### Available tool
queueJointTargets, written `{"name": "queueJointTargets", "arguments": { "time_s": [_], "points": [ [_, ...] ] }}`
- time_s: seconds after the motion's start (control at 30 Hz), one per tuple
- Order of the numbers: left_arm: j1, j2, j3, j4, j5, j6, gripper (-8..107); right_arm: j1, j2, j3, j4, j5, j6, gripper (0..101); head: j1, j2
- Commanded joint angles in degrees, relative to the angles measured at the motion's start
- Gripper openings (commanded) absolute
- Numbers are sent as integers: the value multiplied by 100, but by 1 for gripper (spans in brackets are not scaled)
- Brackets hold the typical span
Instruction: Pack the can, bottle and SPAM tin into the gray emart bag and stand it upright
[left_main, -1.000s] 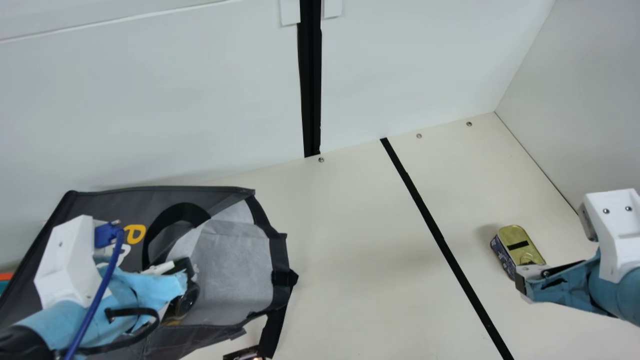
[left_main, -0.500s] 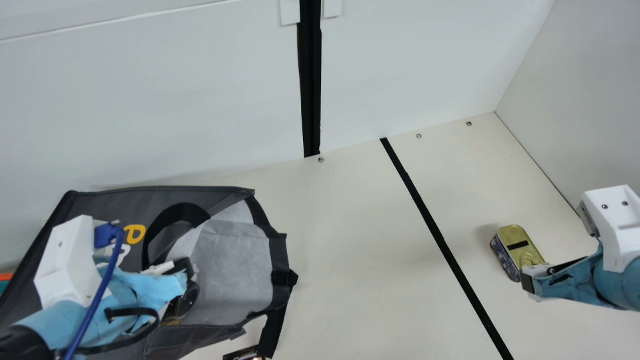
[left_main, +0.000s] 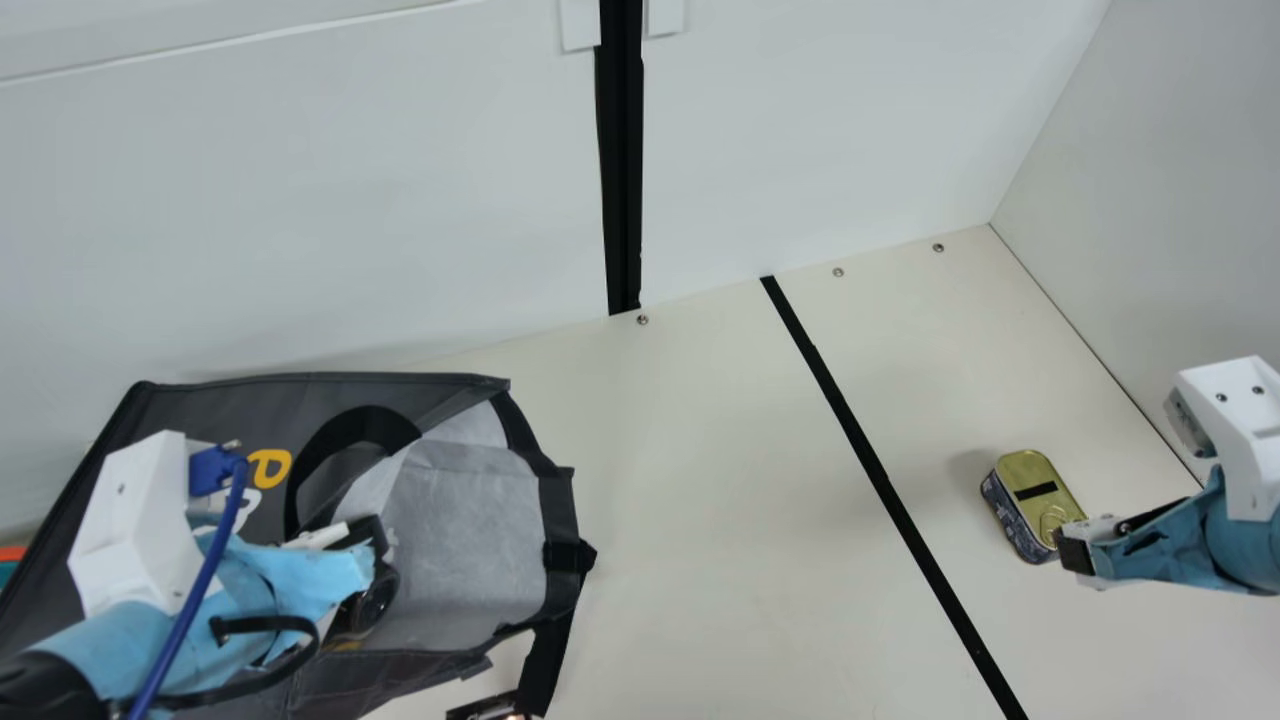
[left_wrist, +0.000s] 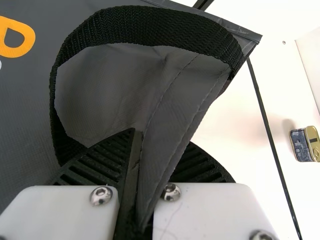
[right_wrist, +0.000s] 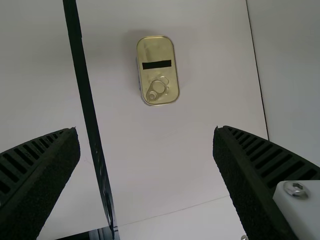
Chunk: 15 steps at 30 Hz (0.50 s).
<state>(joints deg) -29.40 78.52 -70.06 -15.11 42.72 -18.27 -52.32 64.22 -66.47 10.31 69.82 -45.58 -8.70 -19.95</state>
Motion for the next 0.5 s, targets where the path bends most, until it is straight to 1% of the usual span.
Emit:
{"name": "queueJointTargets", "arguments": {
  "time_s": [0.0, 0.2, 0.47],
  "points": [
    [0, 0, 0, 0, 0, 0, -8, -87, 76, -17, 73, 8, -182, 95, -130, -5],
    [0, 0, 0, 0, 0, 0, -8, -231, 337, 36, 204, -137, -515, 95, -130, -5],
    [0, 0, 0, 0, 0, 0, -8, -221, 656, 175, 267, -422, -754, 95, -130, -5]
  ]
}}
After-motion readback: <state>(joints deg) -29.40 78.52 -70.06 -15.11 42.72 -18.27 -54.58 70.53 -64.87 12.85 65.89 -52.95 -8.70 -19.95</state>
